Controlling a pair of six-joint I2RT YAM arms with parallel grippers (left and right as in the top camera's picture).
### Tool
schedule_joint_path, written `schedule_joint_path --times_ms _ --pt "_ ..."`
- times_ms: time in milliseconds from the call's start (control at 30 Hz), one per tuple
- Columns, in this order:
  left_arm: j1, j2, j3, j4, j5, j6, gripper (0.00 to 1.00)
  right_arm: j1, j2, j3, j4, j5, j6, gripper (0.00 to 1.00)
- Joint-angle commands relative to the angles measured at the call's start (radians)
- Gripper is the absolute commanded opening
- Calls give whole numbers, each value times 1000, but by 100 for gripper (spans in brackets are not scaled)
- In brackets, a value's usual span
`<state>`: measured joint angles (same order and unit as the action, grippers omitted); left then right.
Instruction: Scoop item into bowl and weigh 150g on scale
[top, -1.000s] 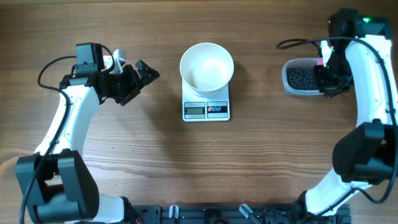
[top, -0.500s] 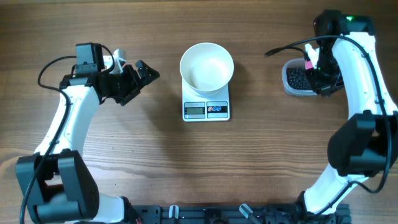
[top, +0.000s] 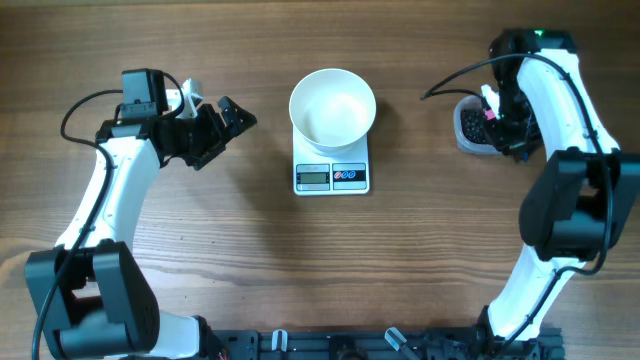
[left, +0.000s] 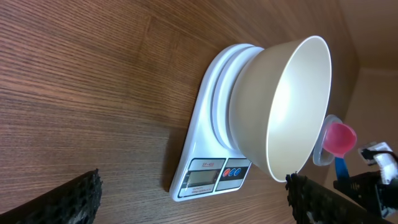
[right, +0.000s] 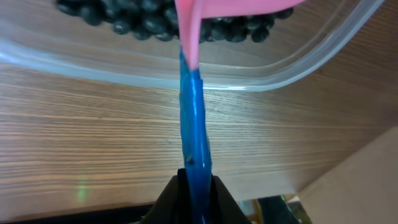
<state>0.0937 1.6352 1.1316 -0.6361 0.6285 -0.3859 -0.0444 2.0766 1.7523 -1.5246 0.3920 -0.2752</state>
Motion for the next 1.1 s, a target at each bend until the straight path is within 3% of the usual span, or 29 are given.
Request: schedule_joint_path --times_ms 0,67,133,233,567,667,700,767,1067 --pt "2 -18 1 3 -2 19 100 0 26 -14 -14 73 8 4" --pt "2 -18 1 3 -2 19 100 0 26 -14 -26 78 25 6" --pt "2 -18 1 3 -2 19 100 0 26 -13 -25 78 43 20" --pt "2 -18 1 3 -2 19 100 0 26 -13 -19 78 43 27" --pt "2 -18 1 3 -2 19 100 0 23 0 -1 70 74 42" --pt "2 -18 1 3 -2 19 100 0 19 3 17 71 79 56" --pt "2 -18 1 3 -2 19 100 0 18 3 23 71 85 70" --pt "2 -18 1 3 -2 19 100 0 18 3 39 72 92 83" --pt "2 -18 1 3 -2 19 100 -6 -132 79 109 9 108 89"
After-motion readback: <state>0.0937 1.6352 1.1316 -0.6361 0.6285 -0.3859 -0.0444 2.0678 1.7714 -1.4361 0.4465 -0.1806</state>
